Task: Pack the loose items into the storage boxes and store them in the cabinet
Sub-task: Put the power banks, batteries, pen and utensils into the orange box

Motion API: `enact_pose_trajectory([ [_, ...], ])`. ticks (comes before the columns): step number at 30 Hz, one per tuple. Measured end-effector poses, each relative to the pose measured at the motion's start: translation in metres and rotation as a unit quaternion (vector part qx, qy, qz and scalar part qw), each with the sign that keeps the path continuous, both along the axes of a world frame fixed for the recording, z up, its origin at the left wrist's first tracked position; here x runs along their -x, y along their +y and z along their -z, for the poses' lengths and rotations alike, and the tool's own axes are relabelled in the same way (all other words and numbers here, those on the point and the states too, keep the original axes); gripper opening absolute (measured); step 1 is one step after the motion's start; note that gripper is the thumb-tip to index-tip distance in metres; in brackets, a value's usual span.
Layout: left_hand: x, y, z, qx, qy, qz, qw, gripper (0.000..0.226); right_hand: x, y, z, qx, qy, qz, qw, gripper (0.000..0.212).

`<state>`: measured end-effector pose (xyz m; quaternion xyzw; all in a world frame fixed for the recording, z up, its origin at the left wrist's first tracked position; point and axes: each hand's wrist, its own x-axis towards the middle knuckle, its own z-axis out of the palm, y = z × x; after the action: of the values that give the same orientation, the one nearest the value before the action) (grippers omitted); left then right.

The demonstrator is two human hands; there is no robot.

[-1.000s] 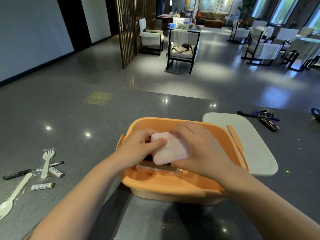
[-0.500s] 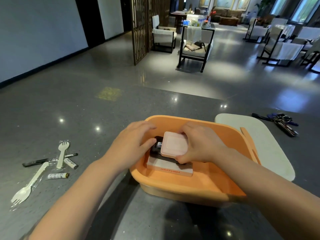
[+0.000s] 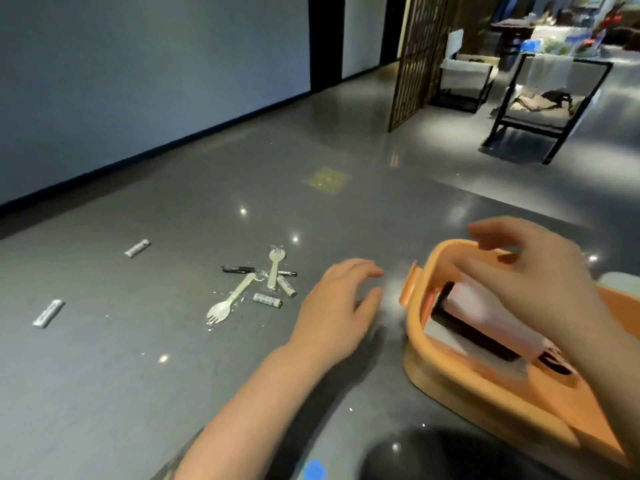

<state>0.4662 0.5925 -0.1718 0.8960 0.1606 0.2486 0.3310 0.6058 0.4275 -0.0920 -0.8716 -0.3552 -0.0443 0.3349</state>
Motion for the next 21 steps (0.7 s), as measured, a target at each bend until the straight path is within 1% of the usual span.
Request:
enact_pose_trajectory([
  [3, 0.047, 0.036, 0.013, 0.031, 0.010, -0.091, 0.995, 0.022, 0.060, 0.050, -0.007, -0.057, 0.021, -0.115, 0.992, 0.032],
  [5, 0.079, 0.058, 0.025, 0.049, 0.031, -0.157, 0.986, 0.022, 0.094, 0.082, 0.012, -0.053, 0.039, -0.165, 0.984, 0.027],
  [7, 0.107, 0.080, 0.040, 0.059, 0.056, -0.219, 0.972, 0.023, 0.117, 0.112, 0.042, -0.021, 0.072, -0.180, 0.981, 0.023],
  [10, 0.132, 0.111, 0.055, 0.067, 0.085, -0.287, 0.952, 0.021, 0.130, 0.154, 0.089, 0.031, 0.139, -0.160, 0.977, 0.018],
  [14, 0.121, 0.148, 0.059, 0.036, 0.121, -0.318, 0.940, 0.024, 0.112, 0.218, 0.116, 0.061, 0.149, -0.087, 0.983, 0.012],
  [17, 0.101, 0.166, 0.060, 0.014, 0.175, -0.305, 0.936, 0.027, 0.095, 0.257, 0.123, 0.125, 0.123, -0.043, 0.984, 0.021],
  [20, 0.090, 0.174, 0.068, -0.003, 0.216, -0.286, 0.933, 0.027, 0.084, 0.273, 0.133, 0.196, 0.108, -0.027, 0.974, 0.039],
  [21, 0.089, 0.176, 0.071, -0.004, 0.221, -0.284, 0.933, 0.026, 0.081, 0.274, 0.136, 0.215, 0.108, -0.021, 0.970, 0.042],
])
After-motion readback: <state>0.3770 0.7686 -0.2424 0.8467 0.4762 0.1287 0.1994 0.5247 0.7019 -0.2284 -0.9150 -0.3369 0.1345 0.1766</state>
